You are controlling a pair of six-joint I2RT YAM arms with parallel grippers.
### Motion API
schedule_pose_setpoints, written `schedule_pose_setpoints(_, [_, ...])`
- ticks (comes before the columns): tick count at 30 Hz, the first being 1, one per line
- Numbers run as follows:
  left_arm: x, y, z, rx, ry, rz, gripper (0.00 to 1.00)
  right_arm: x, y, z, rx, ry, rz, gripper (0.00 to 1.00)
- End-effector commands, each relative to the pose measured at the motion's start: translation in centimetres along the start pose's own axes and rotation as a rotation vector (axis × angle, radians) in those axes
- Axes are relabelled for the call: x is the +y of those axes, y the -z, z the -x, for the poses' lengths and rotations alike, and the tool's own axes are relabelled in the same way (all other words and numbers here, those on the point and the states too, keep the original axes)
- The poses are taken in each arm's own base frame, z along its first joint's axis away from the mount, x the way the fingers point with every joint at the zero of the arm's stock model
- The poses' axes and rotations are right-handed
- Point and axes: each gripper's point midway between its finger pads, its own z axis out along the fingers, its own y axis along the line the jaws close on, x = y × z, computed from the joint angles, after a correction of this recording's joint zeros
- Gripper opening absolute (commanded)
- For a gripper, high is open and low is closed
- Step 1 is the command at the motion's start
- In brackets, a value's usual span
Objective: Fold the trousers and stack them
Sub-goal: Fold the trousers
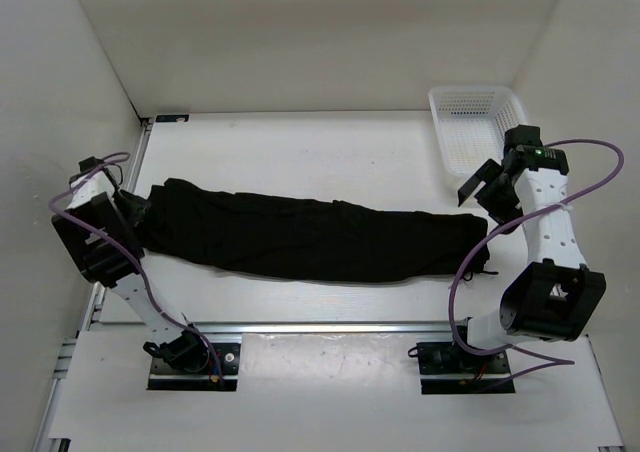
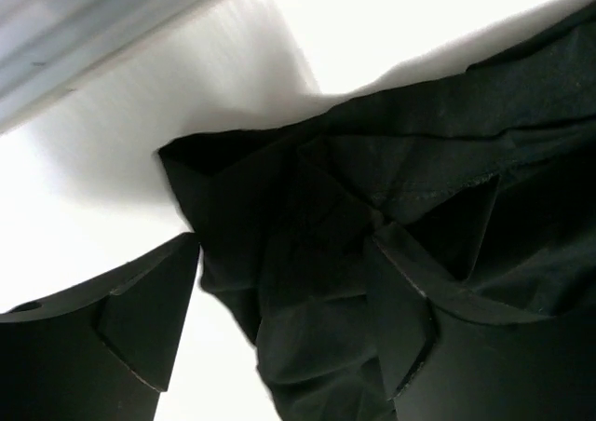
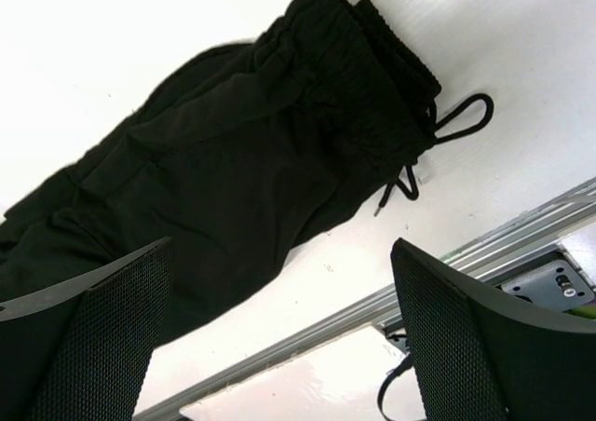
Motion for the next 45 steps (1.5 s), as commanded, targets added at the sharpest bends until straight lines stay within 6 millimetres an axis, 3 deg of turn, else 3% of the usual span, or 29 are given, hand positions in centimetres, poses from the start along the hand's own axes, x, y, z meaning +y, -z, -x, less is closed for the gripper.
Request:
schedule_pose_setpoints(1, [-0.1, -1.9, -0.8, 0.045, 0.051, -0.012, 0.79, -0.3, 0.6, -0.5, 0.000, 0.015, 0.019, 1.00])
schedule_pose_setpoints(2, [0.1, -2.1, -1.2, 0.056, 0.051, -0.006, 0.77, -0.4, 0.4, -0.8, 0.009, 0.007, 0.013, 1.00])
schedule_pose_setpoints(5, [0.5, -2.8, -1.3, 0.053, 0.068, 0.020, 0.53, -0.5, 0.7, -0.9, -0.001, 0.006, 0.020, 1.00])
schedule_pose_setpoints(6, [0.3, -2.5, -1.3, 0.038, 0.058, 0.023, 0.21, -0.5, 0.7, -0.9, -0.001, -0.003, 0.020, 1.00])
schedule_pose_setpoints(7, [0.2, -2.1, -1.2, 0.020, 0.047, 0.030, 0.10, -0.5, 0.7, -0.9, -0.001, -0.003, 0.020, 1.00])
schedule_pose_setpoints(8, [0.2, -1.7, -0.9, 0.002, 0.048, 0.030, 0.10, -0.5, 0.7, -0.9, -0.001, -0.003, 0.020, 1.00])
schedule_pose_setpoints(11, [-1.3, 2.4, 1.1, -0.121, 0.023, -0.030, 0.10, -0.5, 0.8, -0.9, -0.010, -0.013, 0.026, 1.00])
schedule_pose_setpoints(13, [-1.7, 5.9, 1.9, -0.192, -0.004, -0.051, 0.10, -0.6, 0.8, -1.1, -0.010, -0.013, 0.026, 1.00])
schedule_pose_setpoints(14, [-2.9, 7.8, 2.5, -0.237, -0.047, -0.076, 0.10, -0.6, 1.1, -1.1, -0.018, -0.022, 0.033, 1.00])
schedule_pose_setpoints(19, [-5.3, 13.5, 1.8, -0.322, -0.212, -0.078, 0.10, -0.9, 0.9, -1.6, -0.020, -0.022, 0.034, 1.00])
schedule_pose_setpoints(23, [-9.1, 16.6, -4.3, -0.347, -0.415, -0.118, 0.10, -1.1, 0.6, -1.9, -0.023, -0.033, 0.036, 1.00])
schedule_pose_setpoints(24, [-11.2, 17.3, -7.7, -0.340, -0.489, -0.148, 0.10, -1.3, 0.4, -2.3, -0.017, -0.042, 0.032, 1.00])
schedule_pose_setpoints(26, [-12.4, 17.8, -11.6, -0.323, -0.567, -0.155, 0.10, -1.4, 0.3, -2.5, -0.022, -0.042, 0.035, 1.00])
schedule_pose_setpoints(27, [-13.5, 18.0, -16.1, -0.284, -0.654, -0.179, 0.10, -1.4, 0.1, -2.5, -0.022, -0.051, 0.036, 1.00])
schedule_pose_setpoints(29, [-14.3, 18.3, -20.9, -0.247, -0.744, -0.203, 0.10, -1.7, -0.2, -2.9, -0.013, -0.051, 0.029, 1.00])
schedule_pose_setpoints(30, [-14.4, 18.4, -26.0, -0.200, -0.852, -0.219, 0.10, -1.7, -0.2, -2.9, -0.013, -0.051, 0.029, 1.00])
schedule_pose_setpoints(31, [-14.2, 18.4, -28.3, -0.182, -0.901, -0.220, 0.10, -1.5, -0.2, -2.8, -0.020, -0.051, 0.035, 1.00])
schedule_pose_setpoints(32, [-13.9, 17.9, -30.5, -0.159, -0.948, -0.202, 0.14, -1.7, -0.2, -3.0, -0.019, -0.051, 0.034, 1.00])
schedule_pose_setpoints(33, [-13.3, 18.0, -34.0, -0.123, -1.029, -0.213, 0.37, -1.8, -0.2, -2.9, -0.025, -0.052, 0.026, 1.00])
schedule_pose_setpoints(35, [-12.7, 17.2, -35.6, -0.107, -1.087, -0.151, 0.60, -1.8, -0.5, -2.9, -0.025, -0.052, 0.026, 1.00])
schedule_pose_setpoints(36, [-13.5, 17.9, -35.7, -0.133, -1.093, -0.161, 0.62, -1.7, -0.4, -3.0, -0.019, -0.051, 0.034, 1.00])
schedule_pose_setpoints(40, [-14.7, 20.7, -35.2, -0.169, -1.113, -0.230, 0.62, -1.6, -0.5, -2.8, -0.027, -0.042, 0.039, 1.00])
schedule_pose_setpoints(43, [-14.9, 21.0, -35.1, -0.176, -1.134, -0.241, 0.60, -1.5, -0.5, -2.7, -0.034, -0.034, 0.044, 1.00])
schedule_pose_setpoints(45, [-15.0, 20.1, -35.3, -0.169, -1.141, -0.220, 0.54, -1.4, -0.7, -2.8, -0.028, -0.033, 0.053, 1.00])
